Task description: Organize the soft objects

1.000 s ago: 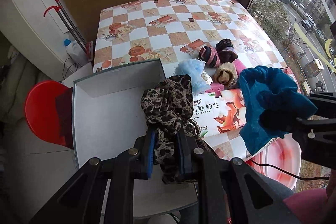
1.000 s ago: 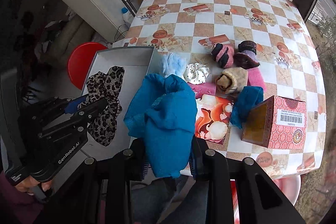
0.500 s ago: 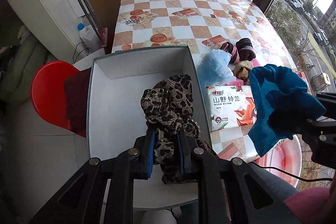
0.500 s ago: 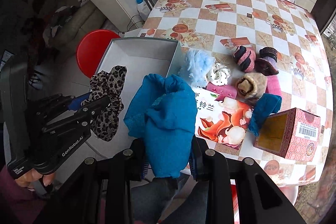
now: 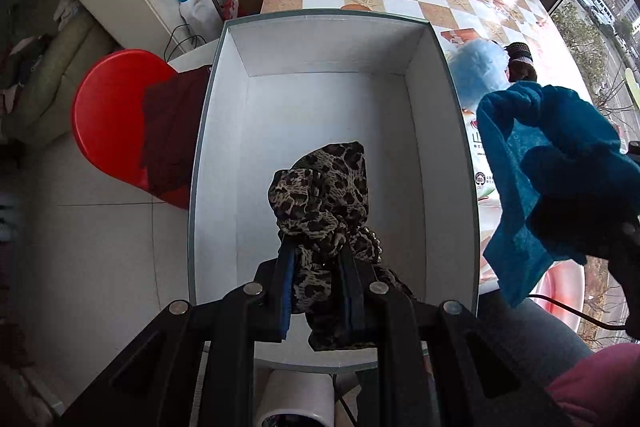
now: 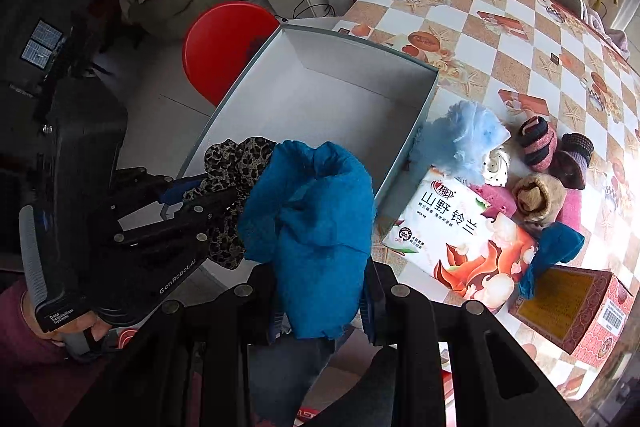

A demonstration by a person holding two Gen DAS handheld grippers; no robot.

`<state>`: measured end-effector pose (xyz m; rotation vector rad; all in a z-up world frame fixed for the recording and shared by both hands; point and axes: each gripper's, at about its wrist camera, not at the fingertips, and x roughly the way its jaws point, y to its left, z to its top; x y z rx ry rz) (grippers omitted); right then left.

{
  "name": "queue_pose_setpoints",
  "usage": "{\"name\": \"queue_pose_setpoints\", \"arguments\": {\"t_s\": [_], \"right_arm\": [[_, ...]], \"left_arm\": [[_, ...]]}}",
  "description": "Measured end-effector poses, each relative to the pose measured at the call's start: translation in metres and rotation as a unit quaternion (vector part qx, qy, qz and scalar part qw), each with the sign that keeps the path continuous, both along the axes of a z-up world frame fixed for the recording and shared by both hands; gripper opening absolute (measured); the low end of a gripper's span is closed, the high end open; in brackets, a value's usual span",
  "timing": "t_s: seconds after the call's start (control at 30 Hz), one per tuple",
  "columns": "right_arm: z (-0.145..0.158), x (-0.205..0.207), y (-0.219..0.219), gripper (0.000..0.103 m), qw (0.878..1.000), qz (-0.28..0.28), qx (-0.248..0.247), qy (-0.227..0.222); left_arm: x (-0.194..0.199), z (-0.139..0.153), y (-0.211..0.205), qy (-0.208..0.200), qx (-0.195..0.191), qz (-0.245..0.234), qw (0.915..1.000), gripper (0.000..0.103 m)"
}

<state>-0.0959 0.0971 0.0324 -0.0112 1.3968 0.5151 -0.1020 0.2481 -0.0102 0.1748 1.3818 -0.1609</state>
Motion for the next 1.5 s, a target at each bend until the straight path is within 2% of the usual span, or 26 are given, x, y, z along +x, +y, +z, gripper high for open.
{"name": "queue_pose_setpoints", "arguments": {"t_s": [0.3, 0.43, 0.47, 0.5, 0.53, 0.57, 0.6, 0.63, 0.67, 0.77, 0.83, 0.9, 0.97, 1.1, 1.17, 1.27, 1.5], "right_arm": [[-0.014, 0.010, 0.023, 0.031, 0.999, 0.029, 0.001, 0.018], [-0.021, 0.013, 0.025, 0.032, 0.999, 0.027, 0.009, 0.033], [-0.023, 0.013, 0.024, 0.044, 0.999, 0.026, 0.014, 0.039], [-0.025, 0.015, 0.023, 0.078, 0.998, 0.024, 0.020, 0.046], [-0.026, 0.016, 0.021, 0.097, 0.998, 0.020, 0.027, 0.050], [-0.026, 0.017, 0.017, 0.102, 0.998, 0.010, 0.039, 0.051], [-0.025, 0.019, 0.012, 0.102, 0.997, 0.001, 0.051, 0.054], [-0.023, 0.021, 0.005, 0.102, 0.997, -0.007, 0.057, 0.057], [-0.020, 0.022, -0.002, 0.102, 0.997, -0.017, 0.057, 0.057], [-0.006, 0.030, -0.039, 0.102, 0.996, -0.054, 0.047, 0.051], [0.006, 0.038, -0.075, 0.102, 0.994, -0.088, 0.041, 0.051], [0.021, 0.046, -0.120, 0.102, 0.990, -0.128, 0.033, 0.049], [0.034, 0.058, -0.169, 0.102, 0.985, -0.167, 0.021, 0.044], [0.040, 0.079, -0.245, 0.102, 0.976, -0.212, -0.030, 0.049], [0.029, 0.089, -0.274, 0.102, 0.973, -0.218, -0.045, 0.063], [-0.004, 0.103, -0.301, 0.102, 0.973, -0.203, -0.038, 0.101], [-0.106, 0.129, -0.315, 0.102, 0.967, -0.171, -0.034, 0.187]], "left_arm": [[-0.005, -0.014, 0.008, 0.016, 0.013, 0.002, 0.9998, 0.022], [-0.006, -0.019, 0.005, 0.017, 0.014, -0.001, 0.9998, 0.030], [-0.006, -0.020, 0.005, 0.017, 0.015, -0.001, 0.9997, 0.040], [-0.006, -0.020, 0.006, 0.012, 0.011, 0.002, 0.9999, 0.053], [-0.005, -0.018, 0.008, 0.004, 0.000, 0.009, 1.0000, 0.061], [-0.005, -0.016, 0.010, -0.004, -0.014, 0.015, 0.9998, 0.079], [-0.005, -0.014, 0.013, -0.011, -0.027, 0.023, 0.9993, 0.092], [-0.003, -0.012, 0.015, -0.015, -0.036, 0.031, 0.9987, 0.095], [-0.001, -0.009, 0.018, -0.014, -0.048, 0.037, 0.9980, 0.103], [0.014, 0.003, 0.015, -0.001, -0.082, 0.045, 0.9956, 0.103], [0.027, 0.016, 0.000, -0.002, -0.089, 0.024, 0.9958, 0.103], [0.040, 0.029, -0.027, -0.005, -0.090, -0.016, 0.9958, 0.103], [0.054, 0.040, -0.064, -0.014, -0.075, -0.064, 0.9950, 0.103], [0.079, 0.036, -0.140, -0.008, -0.050, -0.150, 0.9874, 0.103], [0.092, 0.022, -0.173, 0.000, -0.028, -0.175, 0.9841, 0.102], [0.108, -0.004, -0.204, 0.030, -0.004, -0.189, 0.9815, 0.095], [0.127, -0.053, -0.224, 0.101, 0.055, -0.165, 0.9797, 0.093]]}}
